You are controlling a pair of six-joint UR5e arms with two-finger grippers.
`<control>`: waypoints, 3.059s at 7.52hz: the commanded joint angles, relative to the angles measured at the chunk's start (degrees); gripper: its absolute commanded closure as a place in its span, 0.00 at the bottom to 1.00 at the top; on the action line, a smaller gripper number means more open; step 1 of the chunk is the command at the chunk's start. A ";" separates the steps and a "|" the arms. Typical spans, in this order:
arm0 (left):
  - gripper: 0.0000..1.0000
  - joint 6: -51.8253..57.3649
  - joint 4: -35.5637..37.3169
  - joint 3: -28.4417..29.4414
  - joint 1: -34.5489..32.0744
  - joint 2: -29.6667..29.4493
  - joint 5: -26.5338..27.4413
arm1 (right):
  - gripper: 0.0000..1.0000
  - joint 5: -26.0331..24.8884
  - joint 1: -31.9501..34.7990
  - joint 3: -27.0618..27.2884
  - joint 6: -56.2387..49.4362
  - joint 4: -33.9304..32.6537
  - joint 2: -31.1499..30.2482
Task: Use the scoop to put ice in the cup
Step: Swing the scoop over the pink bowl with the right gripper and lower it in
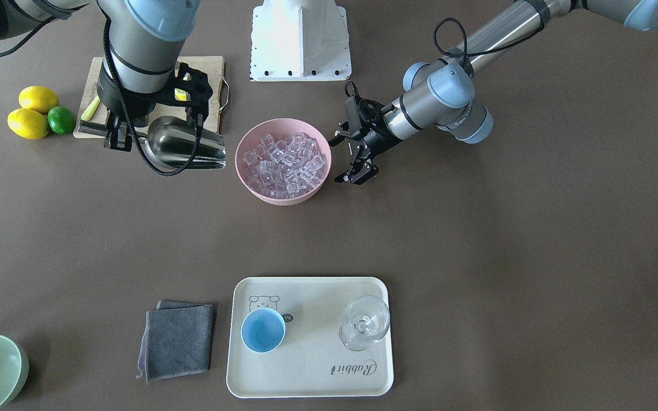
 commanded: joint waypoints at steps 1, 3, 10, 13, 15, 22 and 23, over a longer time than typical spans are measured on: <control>0.02 0.00 -0.63 0.37 0.08 0.12 0.01 | 1.00 -3.39 -3.64 -3.19 0.25 -2.84 2.74; 0.02 0.00 -0.63 0.63 0.08 -0.05 0.01 | 1.00 -4.35 -4.88 -3.99 0.52 -4.42 3.88; 0.02 0.00 -0.54 0.72 0.08 -0.32 0.27 | 1.00 -6.55 -9.45 -9.35 7.28 -6.36 6.96; 0.02 0.09 -0.54 0.72 0.08 -0.15 0.53 | 1.00 -6.47 -9.45 -13.47 10.25 -5.92 9.06; 0.02 0.08 -0.46 0.72 0.08 -0.14 0.62 | 1.00 -6.38 -9.54 -16.90 11.59 -5.57 10.82; 0.02 0.09 -0.46 0.72 0.08 -0.06 0.53 | 1.00 -6.38 -11.91 -22.71 14.32 1.28 12.93; 0.02 0.09 -0.46 0.72 0.08 -0.06 0.53 | 1.00 -6.20 -12.87 -22.45 14.58 1.37 13.11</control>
